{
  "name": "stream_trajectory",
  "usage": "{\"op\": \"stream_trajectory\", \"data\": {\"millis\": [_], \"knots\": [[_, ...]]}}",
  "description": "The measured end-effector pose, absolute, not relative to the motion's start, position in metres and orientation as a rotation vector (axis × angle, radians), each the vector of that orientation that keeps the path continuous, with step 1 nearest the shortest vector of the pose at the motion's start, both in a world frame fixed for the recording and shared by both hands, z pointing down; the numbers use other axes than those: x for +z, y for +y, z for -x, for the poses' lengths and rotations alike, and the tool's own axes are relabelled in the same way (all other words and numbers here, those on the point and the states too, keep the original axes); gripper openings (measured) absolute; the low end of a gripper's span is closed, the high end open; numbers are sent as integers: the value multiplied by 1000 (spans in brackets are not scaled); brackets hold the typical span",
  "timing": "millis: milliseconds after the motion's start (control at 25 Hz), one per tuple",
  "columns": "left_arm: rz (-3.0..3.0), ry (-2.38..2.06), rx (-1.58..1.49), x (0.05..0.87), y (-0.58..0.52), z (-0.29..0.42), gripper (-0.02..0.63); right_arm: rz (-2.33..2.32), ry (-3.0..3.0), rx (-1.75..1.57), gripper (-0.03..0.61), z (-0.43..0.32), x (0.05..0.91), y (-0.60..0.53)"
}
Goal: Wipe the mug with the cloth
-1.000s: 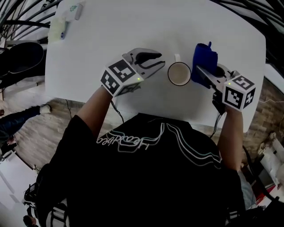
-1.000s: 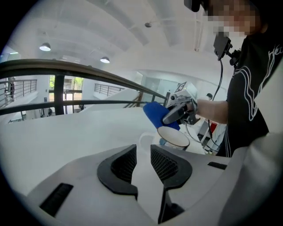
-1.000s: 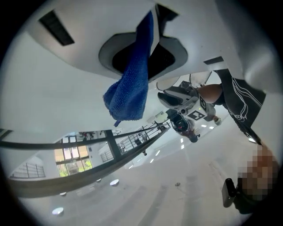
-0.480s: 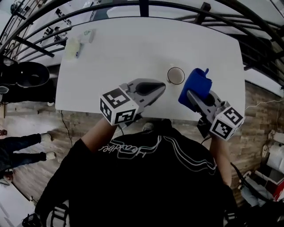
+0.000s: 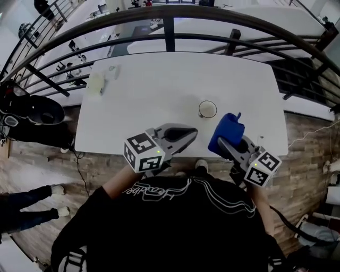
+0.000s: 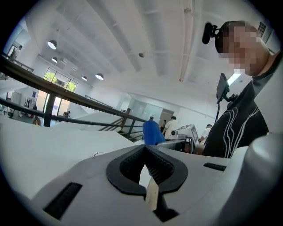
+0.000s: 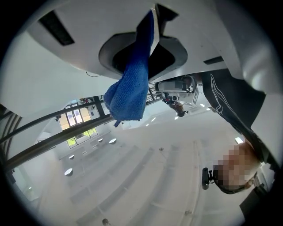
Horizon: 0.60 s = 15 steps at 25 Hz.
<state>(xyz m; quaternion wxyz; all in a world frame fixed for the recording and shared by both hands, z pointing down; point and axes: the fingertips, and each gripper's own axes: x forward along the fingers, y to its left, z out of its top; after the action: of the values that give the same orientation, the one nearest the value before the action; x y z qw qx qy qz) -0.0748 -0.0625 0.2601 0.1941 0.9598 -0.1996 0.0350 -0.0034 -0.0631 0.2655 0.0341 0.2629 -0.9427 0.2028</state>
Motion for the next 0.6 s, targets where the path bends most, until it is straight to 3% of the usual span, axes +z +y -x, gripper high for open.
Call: {"op": "stream_trajectory", "data": {"millis": [400,600], "knots": [[-2756,-609,153,231,-57,59,8,-837,-2920,580,54,3,234,-54],[-2756,-603,137,257,-50,69,8,-848,-2907,553,54,14,258,-49]]}}
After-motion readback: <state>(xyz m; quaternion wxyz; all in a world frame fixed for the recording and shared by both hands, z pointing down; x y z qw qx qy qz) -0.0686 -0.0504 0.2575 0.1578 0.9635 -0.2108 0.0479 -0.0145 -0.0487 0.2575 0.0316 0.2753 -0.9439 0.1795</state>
